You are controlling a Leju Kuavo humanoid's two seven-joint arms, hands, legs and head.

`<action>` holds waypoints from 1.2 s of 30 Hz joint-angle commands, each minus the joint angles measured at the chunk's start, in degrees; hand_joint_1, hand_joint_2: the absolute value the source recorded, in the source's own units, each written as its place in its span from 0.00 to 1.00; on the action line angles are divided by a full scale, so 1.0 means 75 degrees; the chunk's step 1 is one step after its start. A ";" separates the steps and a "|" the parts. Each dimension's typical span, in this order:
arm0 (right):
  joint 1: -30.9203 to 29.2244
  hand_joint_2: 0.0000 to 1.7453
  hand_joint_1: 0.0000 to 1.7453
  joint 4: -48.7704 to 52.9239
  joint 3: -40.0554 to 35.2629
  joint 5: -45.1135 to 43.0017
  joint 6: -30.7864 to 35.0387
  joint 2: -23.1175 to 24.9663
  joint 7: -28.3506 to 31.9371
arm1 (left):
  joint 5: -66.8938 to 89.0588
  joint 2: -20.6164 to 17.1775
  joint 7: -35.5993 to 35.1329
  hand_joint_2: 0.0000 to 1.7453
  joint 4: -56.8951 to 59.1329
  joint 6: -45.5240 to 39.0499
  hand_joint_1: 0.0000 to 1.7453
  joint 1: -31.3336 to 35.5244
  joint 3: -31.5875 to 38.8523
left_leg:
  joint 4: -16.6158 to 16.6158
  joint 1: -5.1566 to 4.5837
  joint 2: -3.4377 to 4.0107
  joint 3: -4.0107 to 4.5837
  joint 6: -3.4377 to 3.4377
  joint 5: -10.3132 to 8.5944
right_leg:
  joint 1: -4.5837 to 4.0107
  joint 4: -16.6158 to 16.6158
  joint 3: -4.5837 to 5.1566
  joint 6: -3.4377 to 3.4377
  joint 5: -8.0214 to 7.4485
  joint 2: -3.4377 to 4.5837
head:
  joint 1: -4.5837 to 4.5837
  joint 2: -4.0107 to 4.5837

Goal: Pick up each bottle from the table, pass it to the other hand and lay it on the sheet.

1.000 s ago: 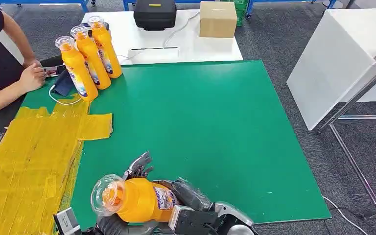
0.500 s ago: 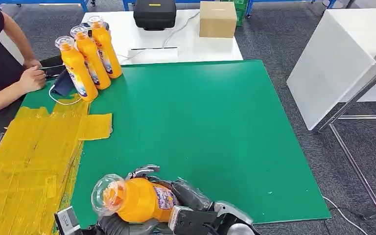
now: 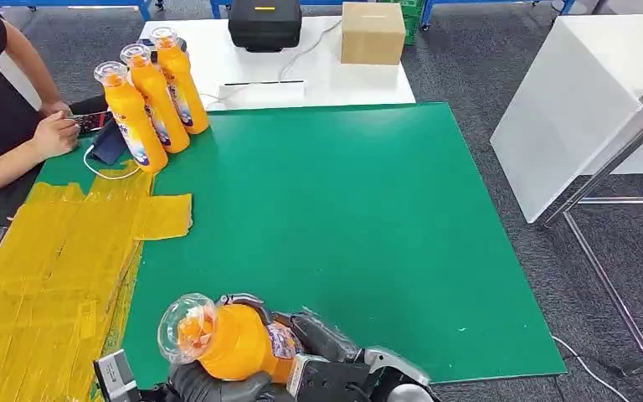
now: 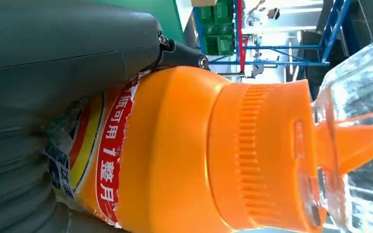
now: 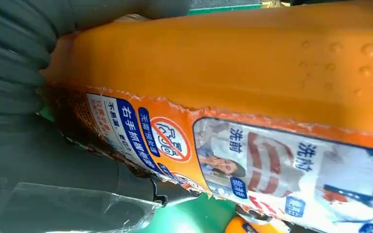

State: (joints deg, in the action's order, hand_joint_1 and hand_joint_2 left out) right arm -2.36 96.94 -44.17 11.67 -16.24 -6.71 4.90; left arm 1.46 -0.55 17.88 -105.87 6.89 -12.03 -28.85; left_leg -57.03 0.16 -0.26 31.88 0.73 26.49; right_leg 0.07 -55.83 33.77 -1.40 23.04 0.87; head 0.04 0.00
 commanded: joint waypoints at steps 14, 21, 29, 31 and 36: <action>0.1992 0.00 0.00 0.2436 0.1107 -0.0282 0.1931 -0.0883 0.0877 | 0.8037 -0.0139 -0.1105 1.00 0.0136 -0.4550 1.00 0.0205 0.3282 | 0.0003 0.0001 -0.0011 -0.0019 -0.0013 0.0019 | -0.0003 -0.0004 -0.0021 -0.0004 0.0030 -0.0026 | 0.0003 0.0000; 0.2101 0.00 0.00 0.2801 0.1289 -0.0270 0.1923 -0.1049 0.1231 | 0.9869 -0.0999 -0.1790 1.00 0.1436 -0.4463 1.00 0.0592 0.4375 | 0.0019 -0.0004 -0.0001 -0.0017 -0.0009 0.0002 | 0.0003 0.0007 -0.0012 -0.0009 0.0016 -0.0008 | 0.0003 0.0000; 0.2012 0.00 0.00 0.2709 0.1316 -0.0319 0.1805 -0.1014 0.1240 | 1.0206 -0.1201 -0.1988 1.00 0.1723 -0.4253 1.00 0.0715 0.4273 | 0.0012 0.0010 -0.0007 -0.0016 -0.0006 0.0008 | -0.0005 0.0007 -0.0018 -0.0013 0.0022 -0.0017 | 0.0003 0.0000; 0.1881 0.00 0.00 0.2637 0.1390 -0.0443 0.1579 -0.0999 0.1245 | 1.0513 -0.1718 -0.2067 1.00 0.2792 -0.3524 1.00 0.1093 0.3964 | 0.0015 0.0005 -0.0004 -0.0016 -0.0007 0.0004 | -0.0003 0.0007 -0.0015 -0.0013 0.0018 -0.0012 | 0.0006 0.0000; 0.1727 0.00 0.00 0.2472 0.1489 -0.0527 0.1229 -0.0948 0.1250 | 1.1267 -0.2395 -0.2113 1.00 0.4930 -0.3680 1.00 0.1566 0.3573 | 0.0034 -0.0006 -0.0006 -0.0035 -0.0012 -0.0005 | 0.0005 0.0017 -0.0030 -0.0008 0.0014 -0.0016 | 0.0006 0.0000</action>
State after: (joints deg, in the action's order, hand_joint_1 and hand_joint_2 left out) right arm 13.12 117.52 -35.21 8.85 -4.00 -13.64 14.25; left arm 80.85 -9.64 2.62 -94.83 -21.59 -7.17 2.32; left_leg -57.02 0.16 -0.27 31.98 0.72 26.49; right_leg 0.07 -55.83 33.86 -1.50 23.11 0.88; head 0.09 0.00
